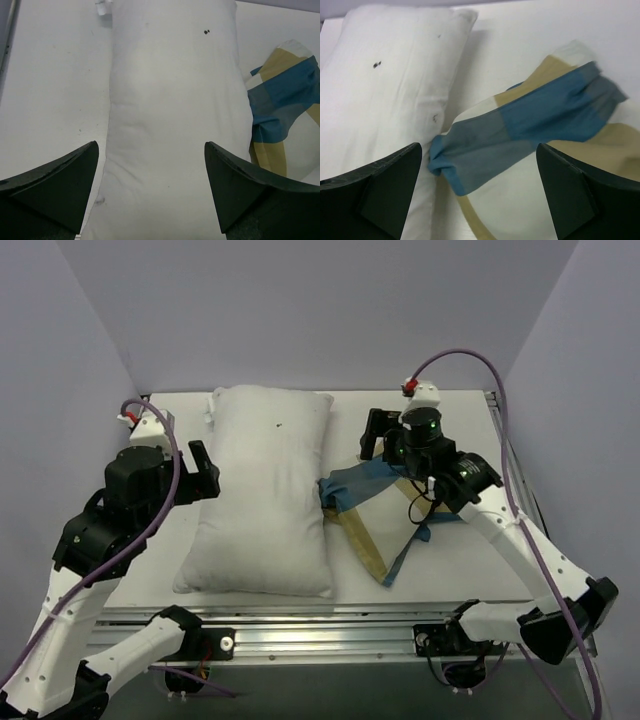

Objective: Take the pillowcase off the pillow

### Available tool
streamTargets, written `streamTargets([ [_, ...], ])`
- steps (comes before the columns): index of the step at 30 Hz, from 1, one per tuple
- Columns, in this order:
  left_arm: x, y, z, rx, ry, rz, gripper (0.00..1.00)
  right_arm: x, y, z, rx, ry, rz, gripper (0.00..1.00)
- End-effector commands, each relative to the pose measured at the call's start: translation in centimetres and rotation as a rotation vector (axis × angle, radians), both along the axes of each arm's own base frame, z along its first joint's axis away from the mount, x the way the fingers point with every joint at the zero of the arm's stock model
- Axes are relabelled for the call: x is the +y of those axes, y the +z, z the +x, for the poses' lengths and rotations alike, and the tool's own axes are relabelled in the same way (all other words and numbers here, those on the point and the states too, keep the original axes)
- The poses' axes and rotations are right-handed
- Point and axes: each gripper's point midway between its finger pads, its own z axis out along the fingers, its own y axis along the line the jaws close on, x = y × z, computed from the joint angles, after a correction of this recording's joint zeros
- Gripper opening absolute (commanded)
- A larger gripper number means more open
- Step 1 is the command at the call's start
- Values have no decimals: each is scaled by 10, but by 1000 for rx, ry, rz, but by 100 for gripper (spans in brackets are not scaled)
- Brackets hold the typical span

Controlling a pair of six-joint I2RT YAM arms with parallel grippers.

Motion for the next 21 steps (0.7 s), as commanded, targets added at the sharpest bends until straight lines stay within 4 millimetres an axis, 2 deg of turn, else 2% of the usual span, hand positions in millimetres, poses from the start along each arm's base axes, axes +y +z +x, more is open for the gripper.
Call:
streamTargets([
  [1,31,33,-24,-65,68,34,94,-76,64,-17,-154,-257,-120,93],
  [3,45,46,-34,-104,103,46,94,-102,86,-33,-205,-337,-126,94],
  [4,51,48,-39,-105,115,58,94,-120,95,-41,-224,-409,-146,94],
  [6,65,66,-53,-157,147,50,94,-144,119,-62,-286,-477,-115,96],
  [10,96,86,-82,-234,226,53,94,-186,145,-102,-372,-579,-97,100],
  [13,117,97,-104,-304,278,34,94,-210,153,-129,-423,-620,-92,100],
  [16,132,100,-122,-355,314,15,94,-227,150,-151,-451,-639,-93,100],
  [21,152,87,-145,-388,369,2,94,-246,138,-180,-488,-650,-55,100],
])
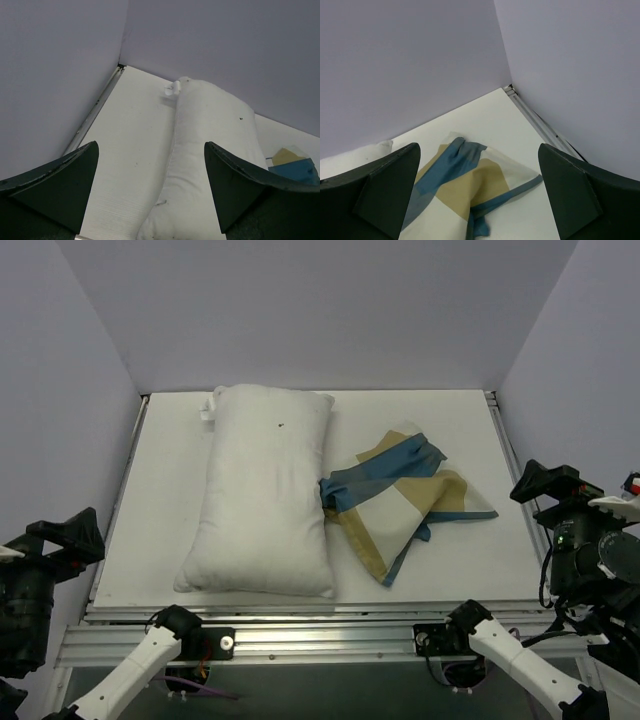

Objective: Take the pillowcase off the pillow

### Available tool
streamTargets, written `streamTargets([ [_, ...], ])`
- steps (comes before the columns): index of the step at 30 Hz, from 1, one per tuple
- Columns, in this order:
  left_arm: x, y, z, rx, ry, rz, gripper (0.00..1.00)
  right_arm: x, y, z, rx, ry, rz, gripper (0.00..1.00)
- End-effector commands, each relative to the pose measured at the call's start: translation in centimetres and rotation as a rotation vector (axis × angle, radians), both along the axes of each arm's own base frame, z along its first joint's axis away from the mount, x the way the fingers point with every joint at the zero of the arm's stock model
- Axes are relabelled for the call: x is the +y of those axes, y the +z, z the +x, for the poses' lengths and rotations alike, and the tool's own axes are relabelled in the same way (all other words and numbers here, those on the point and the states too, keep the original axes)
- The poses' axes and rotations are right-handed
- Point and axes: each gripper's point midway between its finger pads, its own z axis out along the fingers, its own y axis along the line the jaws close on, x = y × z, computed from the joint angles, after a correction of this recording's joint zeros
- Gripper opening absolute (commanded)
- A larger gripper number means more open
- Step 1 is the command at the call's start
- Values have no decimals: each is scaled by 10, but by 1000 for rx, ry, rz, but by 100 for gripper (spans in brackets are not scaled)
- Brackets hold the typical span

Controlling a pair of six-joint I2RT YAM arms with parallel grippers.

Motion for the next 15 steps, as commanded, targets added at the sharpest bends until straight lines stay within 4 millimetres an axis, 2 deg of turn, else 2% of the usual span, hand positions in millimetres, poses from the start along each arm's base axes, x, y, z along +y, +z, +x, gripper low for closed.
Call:
streamTargets([
  [1,15,-22,-6,46,71,35,94,-14,-19,-10,27,-47,-39,100],
  [3,19,-29,-13,33,83,5,94,-22,-21,-23,-5,-45,-23,100],
  [7,21,-47,-13,41,94,7,94,-32,-30,-36,-39,-58,-4,100],
  [11,19,-60,-8,91,98,31,94,-33,-40,-39,-45,-48,-2,100],
  [15,15,-63,-4,94,85,20,94,-31,-44,-37,-38,-46,-8,100],
])
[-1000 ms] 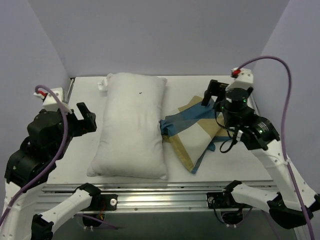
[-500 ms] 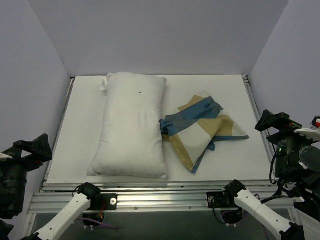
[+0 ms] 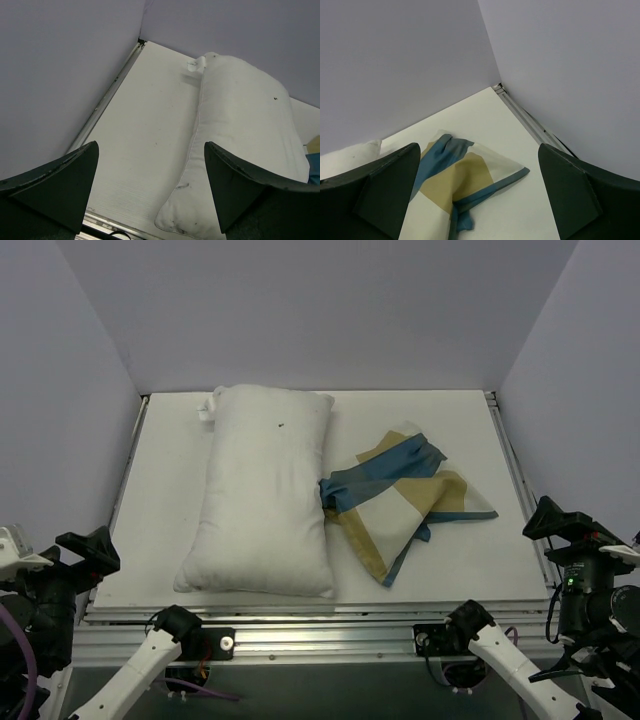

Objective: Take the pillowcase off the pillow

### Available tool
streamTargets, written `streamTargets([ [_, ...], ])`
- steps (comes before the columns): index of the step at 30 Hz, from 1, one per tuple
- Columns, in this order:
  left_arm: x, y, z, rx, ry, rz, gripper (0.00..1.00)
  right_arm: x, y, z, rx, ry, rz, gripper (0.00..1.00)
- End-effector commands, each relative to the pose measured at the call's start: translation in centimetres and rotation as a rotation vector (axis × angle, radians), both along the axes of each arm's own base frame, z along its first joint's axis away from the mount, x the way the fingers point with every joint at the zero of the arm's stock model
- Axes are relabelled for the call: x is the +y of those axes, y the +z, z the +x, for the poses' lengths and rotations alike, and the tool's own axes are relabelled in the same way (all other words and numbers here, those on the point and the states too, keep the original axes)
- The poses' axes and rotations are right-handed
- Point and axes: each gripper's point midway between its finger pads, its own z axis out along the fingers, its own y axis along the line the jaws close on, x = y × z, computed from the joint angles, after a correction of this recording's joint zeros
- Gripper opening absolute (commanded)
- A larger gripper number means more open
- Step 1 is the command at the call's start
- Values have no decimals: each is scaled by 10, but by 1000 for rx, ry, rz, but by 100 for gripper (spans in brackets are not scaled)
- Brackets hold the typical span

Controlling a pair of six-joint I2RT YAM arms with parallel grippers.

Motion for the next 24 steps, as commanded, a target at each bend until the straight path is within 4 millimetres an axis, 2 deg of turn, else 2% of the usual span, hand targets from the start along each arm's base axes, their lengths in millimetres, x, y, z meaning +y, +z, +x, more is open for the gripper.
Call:
streamTargets([
  [1,0,-3,3,3,10,-10,94,2,0,7,5,-17,-14,100],
  [10,-10,-13,15,31,-10,-13,94,12,3,20,11,5,-29,100],
  [24,-13,-23,18,56,-24,-13,94,21,2,31,27,16,-45,100],
])
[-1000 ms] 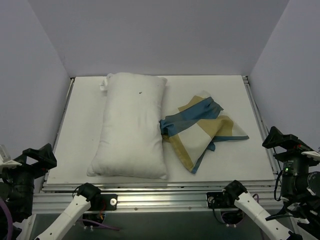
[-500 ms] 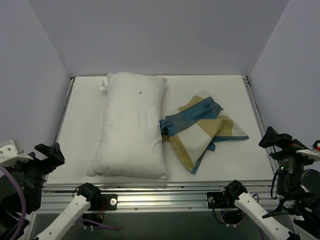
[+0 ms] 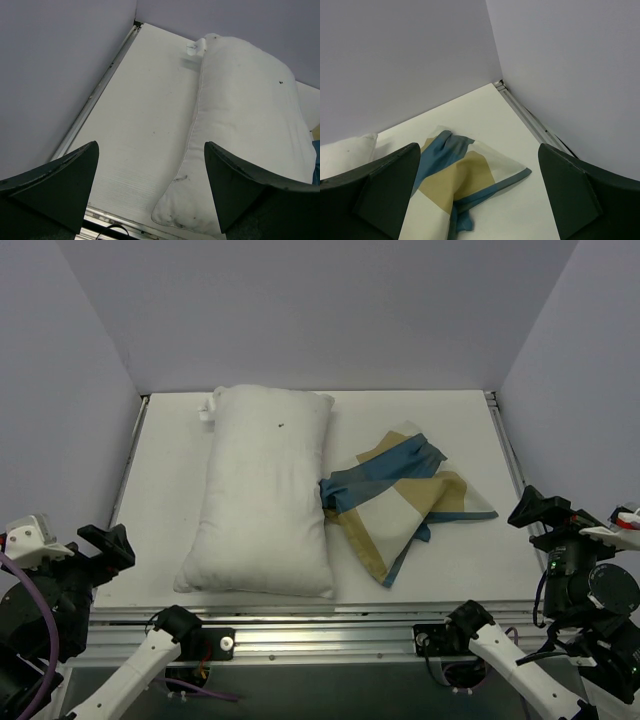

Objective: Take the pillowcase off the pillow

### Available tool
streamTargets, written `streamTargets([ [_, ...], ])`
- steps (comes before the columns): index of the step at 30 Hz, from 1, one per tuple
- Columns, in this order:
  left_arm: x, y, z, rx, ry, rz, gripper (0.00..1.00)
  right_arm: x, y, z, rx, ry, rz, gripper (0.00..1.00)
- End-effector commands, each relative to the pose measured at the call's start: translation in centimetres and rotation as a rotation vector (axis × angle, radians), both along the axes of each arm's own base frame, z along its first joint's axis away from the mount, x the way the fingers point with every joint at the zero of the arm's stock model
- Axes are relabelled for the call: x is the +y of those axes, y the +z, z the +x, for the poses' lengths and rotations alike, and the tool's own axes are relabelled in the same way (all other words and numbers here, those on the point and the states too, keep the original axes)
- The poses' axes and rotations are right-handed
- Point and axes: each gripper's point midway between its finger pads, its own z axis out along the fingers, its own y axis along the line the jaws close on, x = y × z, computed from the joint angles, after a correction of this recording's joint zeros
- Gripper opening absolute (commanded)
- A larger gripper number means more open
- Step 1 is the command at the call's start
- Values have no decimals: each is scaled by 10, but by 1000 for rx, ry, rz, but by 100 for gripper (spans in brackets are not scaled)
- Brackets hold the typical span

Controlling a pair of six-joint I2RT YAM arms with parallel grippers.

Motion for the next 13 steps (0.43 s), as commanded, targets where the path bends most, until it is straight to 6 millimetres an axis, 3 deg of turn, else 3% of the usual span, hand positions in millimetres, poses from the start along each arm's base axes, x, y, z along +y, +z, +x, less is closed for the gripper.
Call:
streamTargets([
  [1,-1,2,3,-11,2,-14,94,6,8,9,-14,4,-5,100],
  [13,-15,-8,15,38,-39,-2,94,22,2,25,11,40,-6,100],
])
